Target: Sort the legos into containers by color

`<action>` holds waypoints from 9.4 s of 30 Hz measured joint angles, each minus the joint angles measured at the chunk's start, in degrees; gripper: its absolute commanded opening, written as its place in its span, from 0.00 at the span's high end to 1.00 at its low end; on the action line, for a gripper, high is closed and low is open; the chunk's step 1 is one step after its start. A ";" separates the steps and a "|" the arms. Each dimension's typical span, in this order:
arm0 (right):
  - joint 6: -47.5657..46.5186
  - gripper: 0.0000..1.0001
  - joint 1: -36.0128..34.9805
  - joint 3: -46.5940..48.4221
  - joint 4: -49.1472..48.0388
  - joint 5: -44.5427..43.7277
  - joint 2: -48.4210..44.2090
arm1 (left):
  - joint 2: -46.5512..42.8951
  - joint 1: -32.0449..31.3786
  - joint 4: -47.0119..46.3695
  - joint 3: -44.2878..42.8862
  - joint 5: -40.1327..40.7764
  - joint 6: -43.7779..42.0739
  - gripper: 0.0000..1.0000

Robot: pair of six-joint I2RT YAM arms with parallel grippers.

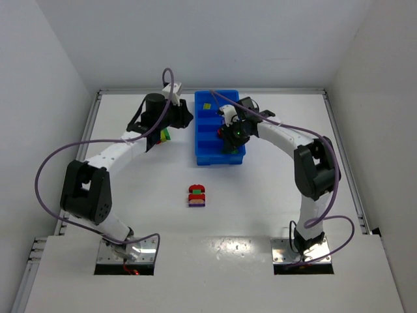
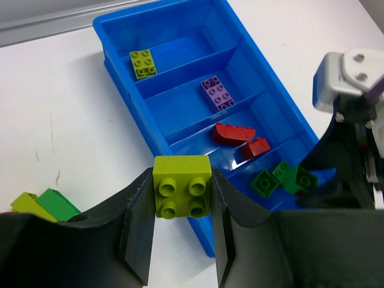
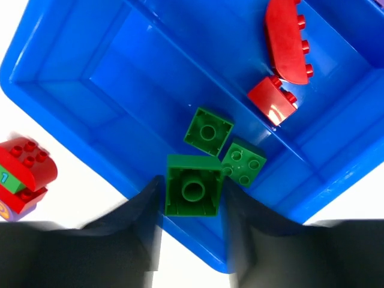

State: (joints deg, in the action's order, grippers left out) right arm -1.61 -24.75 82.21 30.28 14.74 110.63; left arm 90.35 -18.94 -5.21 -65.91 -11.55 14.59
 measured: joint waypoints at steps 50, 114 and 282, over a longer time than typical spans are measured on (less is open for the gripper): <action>9.46 0.11 8.72 4.28 0.33 -12.35 -12.11 | 54.31 0.52 3.15 -58.21 -6.43 3.65 0.71; -109.70 0.49 -15.58 3.32 29.11 24.65 0.22 | -24.74 36.37 45.86 1.60 -43.28 -19.06 0.01; -39.39 1.00 -25.90 -27.96 -6.91 0.24 -31.61 | -3.02 4.76 48.02 7.98 -58.12 -32.44 0.35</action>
State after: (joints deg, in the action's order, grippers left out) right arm -40.99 -50.65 54.26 23.38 14.98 79.02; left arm 87.33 -14.17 42.81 -57.93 -69.67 -17.85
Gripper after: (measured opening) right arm 0.327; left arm 0.554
